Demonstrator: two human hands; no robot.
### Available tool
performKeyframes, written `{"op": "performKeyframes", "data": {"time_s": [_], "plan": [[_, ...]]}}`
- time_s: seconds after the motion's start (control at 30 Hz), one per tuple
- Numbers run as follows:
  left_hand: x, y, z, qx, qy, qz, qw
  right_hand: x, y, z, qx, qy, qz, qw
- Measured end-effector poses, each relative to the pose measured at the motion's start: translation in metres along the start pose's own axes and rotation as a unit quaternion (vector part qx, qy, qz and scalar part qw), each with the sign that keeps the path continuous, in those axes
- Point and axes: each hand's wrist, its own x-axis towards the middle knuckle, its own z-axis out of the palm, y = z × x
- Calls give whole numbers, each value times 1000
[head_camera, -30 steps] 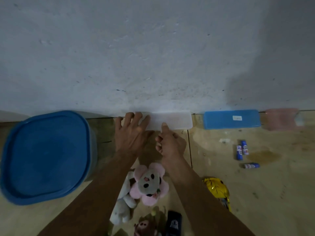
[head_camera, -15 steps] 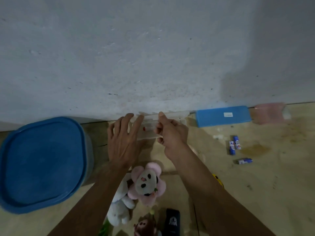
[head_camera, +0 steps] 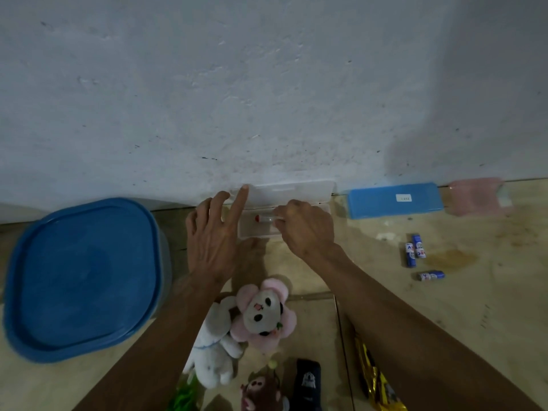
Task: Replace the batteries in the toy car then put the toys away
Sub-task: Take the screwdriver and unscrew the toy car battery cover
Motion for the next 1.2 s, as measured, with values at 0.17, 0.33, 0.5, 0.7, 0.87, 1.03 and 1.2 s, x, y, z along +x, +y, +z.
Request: {"op": "performKeyframes", "data": {"time_s": [0.17,0.33,0.5,0.7,0.87,1.03,1.2], "plan": [[6,0,-4,3,4,11,1000,-2,-2,6,-41,7,-19,999],[6,1,-7,21,3,12,1000,-5,3,8,-32,8,-52,998],[6,3,-9,27,-12,6,1000,-17,7,-4,105,143,-50,983],[3,10,-19,25,-44,-12,999,-45,16,-48,410,222,98,879],[-9,30,-36,-45,-38,-57,997,-79,47,-75,493,268,186,807],[-44,100,-51,-121,-11,-36,992,-130,91,-94,528,309,208,763],[-107,195,-45,-187,-53,-25,981,-177,132,-99,505,308,237,771]]}}
